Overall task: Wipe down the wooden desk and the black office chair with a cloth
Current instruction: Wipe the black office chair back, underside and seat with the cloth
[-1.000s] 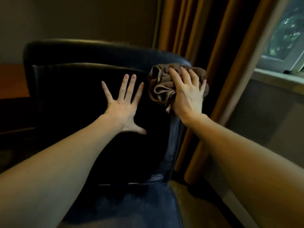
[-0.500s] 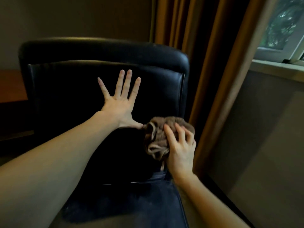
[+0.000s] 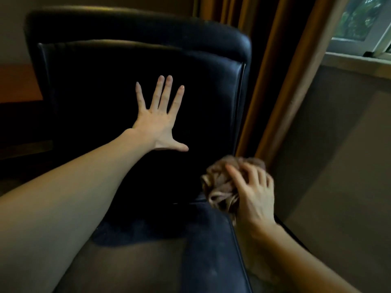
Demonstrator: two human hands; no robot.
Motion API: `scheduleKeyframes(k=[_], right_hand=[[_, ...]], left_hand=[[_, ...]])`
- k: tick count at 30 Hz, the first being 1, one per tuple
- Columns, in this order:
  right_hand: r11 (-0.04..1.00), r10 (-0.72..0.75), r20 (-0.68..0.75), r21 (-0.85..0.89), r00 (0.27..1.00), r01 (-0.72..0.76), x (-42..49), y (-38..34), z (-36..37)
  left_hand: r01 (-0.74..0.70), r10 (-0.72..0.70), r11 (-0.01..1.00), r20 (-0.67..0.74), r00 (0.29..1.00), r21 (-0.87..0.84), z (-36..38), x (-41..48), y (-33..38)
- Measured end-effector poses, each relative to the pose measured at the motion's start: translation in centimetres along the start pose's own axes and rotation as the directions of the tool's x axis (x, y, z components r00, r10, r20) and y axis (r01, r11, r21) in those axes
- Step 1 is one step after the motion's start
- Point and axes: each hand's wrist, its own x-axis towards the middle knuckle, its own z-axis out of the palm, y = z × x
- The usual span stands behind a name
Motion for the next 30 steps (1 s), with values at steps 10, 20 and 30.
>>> scheduleKeyframes(k=[10, 20, 30], right_hand=[[0.961, 0.270, -0.174, 0.116, 0.947, -0.252, 4.2, -5.7, 5.3], [0.975, 0.223, -0.448, 0.098, 0.866, -0.200, 0.8, -5.8, 13.6], [0.991, 0.122, 0.196, 0.035, 0.973, -0.131, -5.7, -3.4, 16.7]], left_hand=[[-0.084, 0.071, 0.996, -0.381, 0.922, -0.016, 7.9, -4.9, 0.5], [-0.066, 0.090, 0.996, -0.504, 0.859, 0.065, 20.0, -8.7, 2.4], [-0.040, 0.106, 0.990, -0.517, 0.849, 0.137, 20.8, -8.2, 1.7]])
